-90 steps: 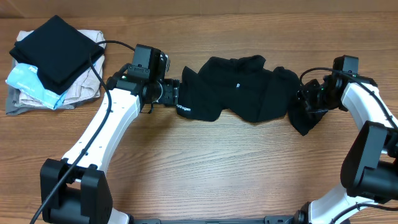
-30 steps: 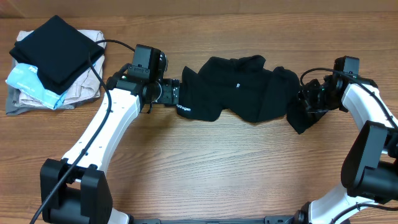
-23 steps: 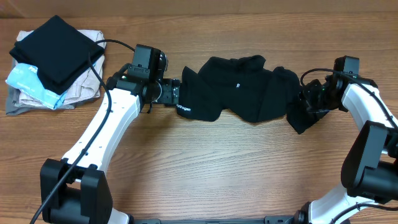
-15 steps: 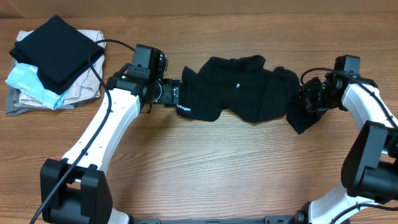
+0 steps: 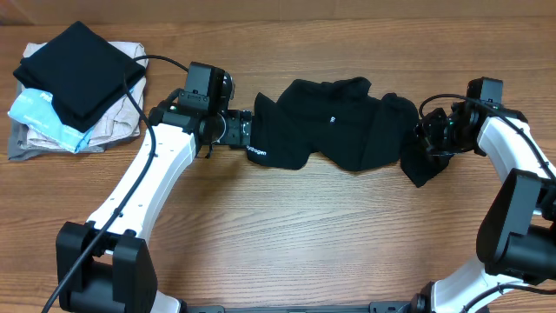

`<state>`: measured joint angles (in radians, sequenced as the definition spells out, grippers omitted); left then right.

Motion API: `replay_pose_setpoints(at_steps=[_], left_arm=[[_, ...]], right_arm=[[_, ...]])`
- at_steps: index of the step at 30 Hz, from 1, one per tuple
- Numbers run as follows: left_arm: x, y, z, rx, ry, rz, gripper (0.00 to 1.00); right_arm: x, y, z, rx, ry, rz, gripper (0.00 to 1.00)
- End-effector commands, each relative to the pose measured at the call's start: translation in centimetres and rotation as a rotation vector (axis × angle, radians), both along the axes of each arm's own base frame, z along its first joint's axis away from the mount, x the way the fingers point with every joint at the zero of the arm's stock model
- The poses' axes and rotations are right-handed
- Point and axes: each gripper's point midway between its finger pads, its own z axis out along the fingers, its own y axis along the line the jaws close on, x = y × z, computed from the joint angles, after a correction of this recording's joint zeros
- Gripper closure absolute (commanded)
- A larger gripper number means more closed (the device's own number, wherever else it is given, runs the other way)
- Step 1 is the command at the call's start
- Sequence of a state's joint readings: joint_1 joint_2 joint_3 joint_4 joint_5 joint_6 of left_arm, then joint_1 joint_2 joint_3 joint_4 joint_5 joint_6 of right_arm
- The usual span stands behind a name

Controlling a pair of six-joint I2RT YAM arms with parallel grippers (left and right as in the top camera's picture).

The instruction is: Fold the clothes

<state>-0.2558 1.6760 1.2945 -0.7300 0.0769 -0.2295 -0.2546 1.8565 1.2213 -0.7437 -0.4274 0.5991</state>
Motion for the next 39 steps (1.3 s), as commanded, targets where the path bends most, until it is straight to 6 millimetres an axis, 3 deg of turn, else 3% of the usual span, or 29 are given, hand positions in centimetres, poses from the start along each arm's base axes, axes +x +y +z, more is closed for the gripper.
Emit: replay_pose_setpoints(at_steps=[1, 19, 30, 36, 39], left_arm=[[-0.1, -0.1, -0.2, 0.016, -0.001, -0.017, 0.10], [-0.1, -0.1, -0.2, 0.017, 0.001, -0.017, 0.08], [-0.1, -0.1, -0.3, 0.016, 0.001, -0.016, 0.07], [-0.1, -0.1, -0.3, 0.016, 0.001, -0.017, 0.06], [0.0, -0.1, -0.3, 0.016, -0.001, -0.017, 0.06]], right_arm=[[0.7, -0.8, 0.4, -0.064, -0.013, -0.011, 0.59], [1.7, 0.3, 0.1, -0.049, -0.042, -0.051, 0.64], [1.3, 1.7, 0.7, 0.029, -0.029, -0.024, 0.60], [1.2, 1.8, 0.6, 0.020, -0.034, 0.000, 0.60], [0.8, 0.8, 0.0, -0.043, -0.007, -0.013, 0.60]])
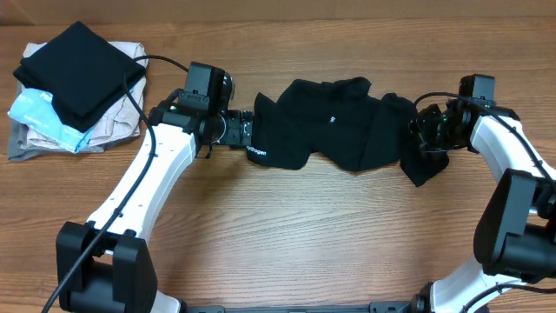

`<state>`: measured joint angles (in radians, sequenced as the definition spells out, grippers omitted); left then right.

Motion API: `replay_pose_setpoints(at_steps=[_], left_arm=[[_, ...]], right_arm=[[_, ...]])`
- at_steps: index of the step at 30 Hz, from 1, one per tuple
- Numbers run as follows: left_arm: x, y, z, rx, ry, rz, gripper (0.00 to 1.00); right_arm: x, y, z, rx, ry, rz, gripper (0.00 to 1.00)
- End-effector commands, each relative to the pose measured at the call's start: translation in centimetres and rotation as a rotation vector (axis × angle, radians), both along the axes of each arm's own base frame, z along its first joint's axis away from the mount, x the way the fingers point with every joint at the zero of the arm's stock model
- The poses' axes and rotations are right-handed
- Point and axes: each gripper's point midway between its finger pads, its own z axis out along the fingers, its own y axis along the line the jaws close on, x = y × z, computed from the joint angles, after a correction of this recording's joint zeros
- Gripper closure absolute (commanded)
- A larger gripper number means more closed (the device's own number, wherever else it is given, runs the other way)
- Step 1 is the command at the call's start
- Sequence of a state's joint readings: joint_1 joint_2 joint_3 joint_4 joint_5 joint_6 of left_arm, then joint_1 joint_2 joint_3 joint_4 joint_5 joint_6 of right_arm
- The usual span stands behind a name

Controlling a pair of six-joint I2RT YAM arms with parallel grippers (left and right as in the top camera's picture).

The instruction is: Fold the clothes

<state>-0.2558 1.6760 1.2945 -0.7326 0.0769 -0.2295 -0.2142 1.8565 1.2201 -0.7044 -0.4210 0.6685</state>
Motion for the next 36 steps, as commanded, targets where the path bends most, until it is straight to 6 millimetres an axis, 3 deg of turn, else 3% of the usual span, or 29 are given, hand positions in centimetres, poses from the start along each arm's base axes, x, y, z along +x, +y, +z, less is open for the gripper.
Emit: replay_pose_setpoints(at_steps=[1, 6, 17, 23, 36], left_arm=[[0.0, -0.1, -0.2, 0.015, -0.004, -0.017, 0.06], [0.0, -0.1, -0.2, 0.015, -0.005, -0.016, 0.05], [0.1, -0.1, -0.2, 0.015, -0.005, -0.016, 0.03], [0.0, -0.1, -0.2, 0.015, -0.004, -0.016, 0.02], [0.0, -0.1, -0.2, 0.016, -0.003, -0.016, 0.01]], right_arm=[[-0.3, -0.9, -0.4, -0.081, 0.018, 0.004, 0.60], [-1.1, -2.3, -1.1, -0.171, 0.065, -0.017, 0.60], [-0.7, -2.3, -1.0, -0.165, 0.051, -0.024, 0.71], [0.2, -0.7, -0.2, -0.073, -0.001, 0.003, 0.72], [-1.0, -1.5, -0.9, -0.123, 0.058, -0.011, 0.72]])
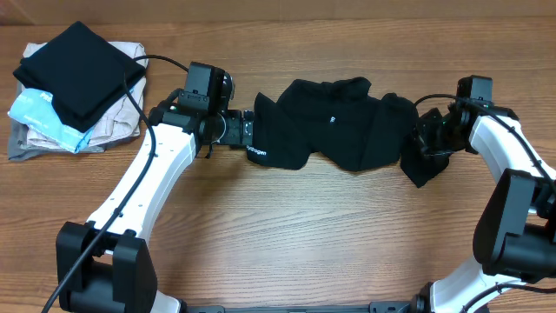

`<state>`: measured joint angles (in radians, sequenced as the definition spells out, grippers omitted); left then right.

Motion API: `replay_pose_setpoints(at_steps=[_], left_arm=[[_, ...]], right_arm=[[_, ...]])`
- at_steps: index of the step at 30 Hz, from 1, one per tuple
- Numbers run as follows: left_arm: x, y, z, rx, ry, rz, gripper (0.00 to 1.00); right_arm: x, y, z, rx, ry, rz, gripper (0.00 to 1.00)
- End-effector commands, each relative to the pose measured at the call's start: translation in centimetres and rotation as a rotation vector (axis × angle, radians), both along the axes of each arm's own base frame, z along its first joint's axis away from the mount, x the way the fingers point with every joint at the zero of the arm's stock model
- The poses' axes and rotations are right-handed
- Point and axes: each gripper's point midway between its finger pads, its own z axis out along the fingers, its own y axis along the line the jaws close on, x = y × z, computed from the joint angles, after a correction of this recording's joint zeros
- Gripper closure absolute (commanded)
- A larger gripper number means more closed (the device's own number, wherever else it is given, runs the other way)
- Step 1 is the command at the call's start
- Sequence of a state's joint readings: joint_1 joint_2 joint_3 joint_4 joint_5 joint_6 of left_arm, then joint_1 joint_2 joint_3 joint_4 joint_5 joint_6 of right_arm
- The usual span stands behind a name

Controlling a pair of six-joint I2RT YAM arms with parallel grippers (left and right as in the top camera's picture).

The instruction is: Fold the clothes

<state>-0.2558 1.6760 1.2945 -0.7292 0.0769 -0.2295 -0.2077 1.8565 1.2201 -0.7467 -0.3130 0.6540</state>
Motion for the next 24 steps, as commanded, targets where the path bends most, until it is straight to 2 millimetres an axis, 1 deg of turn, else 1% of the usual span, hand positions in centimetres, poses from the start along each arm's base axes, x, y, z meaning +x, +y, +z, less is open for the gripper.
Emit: replay_pose_setpoints(at_steps=[1, 6, 8, 11, 15, 18, 21, 24], left_arm=[[-0.05, -0.08, -0.27, 0.016, -0.001, -0.016, 0.01], [-0.04, -0.09, -0.27, 0.016, -0.001, -0.017, 0.00], [-0.04, -0.09, -0.27, 0.016, -0.001, -0.016, 0.00], [-0.04, -0.09, -0.27, 0.016, -0.001, -0.016, 0.00], [-0.04, -0.09, -0.27, 0.016, -0.001, -0.016, 0.00], [-0.04, -0.09, -0.27, 0.016, -0.001, -0.016, 0.00], [-0.05, -0.08, -0.27, 0.016, -0.001, -0.016, 0.00], [-0.05, -0.08, -0.27, 0.016, -0.001, -0.016, 0.00]], right_arm=[[0.08, -0.20, 0.06, -0.024, -0.001, -0.001, 0.72], [0.07, -0.27, 0.02, -0.028, 0.000, -0.003, 0.72], [0.05, -0.33, -0.01, -0.032, 0.001, -0.003, 0.73], [-0.02, -0.37, -0.21, -0.035, 0.001, -0.004, 0.77], [-0.03, -0.37, -0.56, -0.034, -0.004, -0.011, 0.78], [0.02, -0.38, -0.56, -0.031, -0.003, -0.024, 0.76], [0.10, -0.38, -0.54, -0.028, -0.004, -0.033, 0.71], [0.13, -0.39, -0.54, -0.028, -0.005, -0.033, 0.70]])
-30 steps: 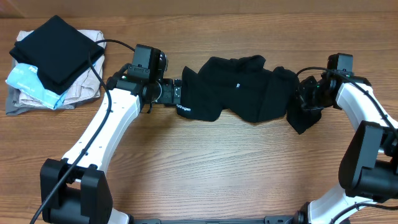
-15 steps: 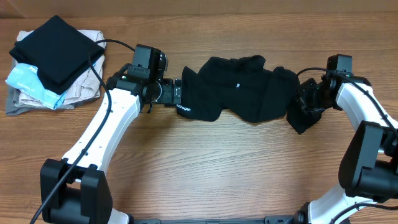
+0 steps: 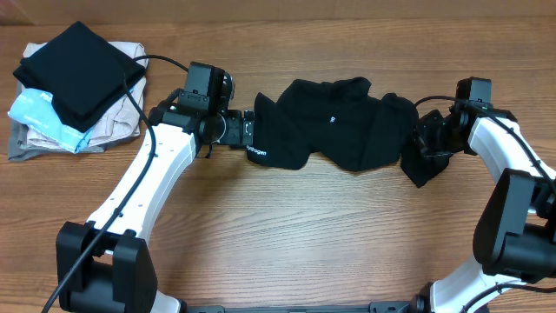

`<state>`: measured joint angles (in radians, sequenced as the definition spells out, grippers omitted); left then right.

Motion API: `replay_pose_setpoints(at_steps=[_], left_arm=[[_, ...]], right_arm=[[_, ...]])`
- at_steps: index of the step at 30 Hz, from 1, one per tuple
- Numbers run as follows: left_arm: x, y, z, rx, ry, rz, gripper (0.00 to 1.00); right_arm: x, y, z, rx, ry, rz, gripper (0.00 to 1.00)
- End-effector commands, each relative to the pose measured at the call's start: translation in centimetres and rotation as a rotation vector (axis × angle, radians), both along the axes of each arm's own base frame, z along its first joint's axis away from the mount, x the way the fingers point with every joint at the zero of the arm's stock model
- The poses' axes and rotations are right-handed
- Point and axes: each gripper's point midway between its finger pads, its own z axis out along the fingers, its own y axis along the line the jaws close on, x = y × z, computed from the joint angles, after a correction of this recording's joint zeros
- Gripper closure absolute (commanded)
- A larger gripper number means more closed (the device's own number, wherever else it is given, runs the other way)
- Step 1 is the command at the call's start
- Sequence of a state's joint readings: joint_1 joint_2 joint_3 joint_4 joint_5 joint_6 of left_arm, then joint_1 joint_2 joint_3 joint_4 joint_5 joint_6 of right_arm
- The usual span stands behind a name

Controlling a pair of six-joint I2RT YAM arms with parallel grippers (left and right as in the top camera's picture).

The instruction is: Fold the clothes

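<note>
A black garment (image 3: 334,130) lies stretched out and crumpled across the middle of the wooden table. My left gripper (image 3: 248,132) is at its left end, shut on the cloth's edge. At the right end my right gripper (image 3: 424,139) meets the cloth, where a black flap hangs down toward the front; its fingers are hidden among the black fabric, so their state does not show.
A stack of folded clothes (image 3: 74,83) sits at the back left: a black folded piece on top of light blue, beige and grey ones. A black cable (image 3: 161,61) runs from the left arm over the stack's edge.
The left gripper has stayed at the garment's left end throughout. The right gripper was at the right end with its wrist lower; then the wrist shifted slightly back and left, and it has held there. The garment's shape has barely changed.
</note>
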<state>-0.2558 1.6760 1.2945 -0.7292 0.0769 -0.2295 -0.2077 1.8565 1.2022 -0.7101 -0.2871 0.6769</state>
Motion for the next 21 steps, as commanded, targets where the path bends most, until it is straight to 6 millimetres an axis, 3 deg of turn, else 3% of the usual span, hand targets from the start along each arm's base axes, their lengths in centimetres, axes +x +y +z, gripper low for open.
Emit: replay_pose_setpoints(at_steps=[1, 4, 7, 12, 18, 21], left_arm=[[-0.05, -0.08, -0.27, 0.016, -0.001, -0.016, 0.00], [-0.03, -0.09, -0.26, 0.016, -0.002, -0.016, 0.00], [-0.03, -0.09, -0.26, 0.016, -0.002, -0.016, 0.00], [-0.03, -0.09, -0.26, 0.016, -0.002, -0.016, 0.00], [-0.02, -0.09, -0.26, 0.016, -0.002, -0.016, 0.00], [0.01, -0.10, -0.24, 0.016, -0.003, -0.016, 0.00]], right_arm=[[-0.08, 0.08, -0.09, -0.007, 0.002, -0.005, 0.69], [-0.07, 0.08, -0.11, -0.007, 0.002, -0.005, 0.63], [-0.04, 0.08, -0.09, -0.006, 0.001, -0.005, 0.64], [-0.05, 0.21, -0.06, 0.000, 0.001, -0.003, 0.81], [-0.03, 0.47, -0.03, 0.008, 0.001, -0.001, 0.81], [-0.02, 0.56, -0.03, 0.007, 0.000, 0.002, 0.96]])
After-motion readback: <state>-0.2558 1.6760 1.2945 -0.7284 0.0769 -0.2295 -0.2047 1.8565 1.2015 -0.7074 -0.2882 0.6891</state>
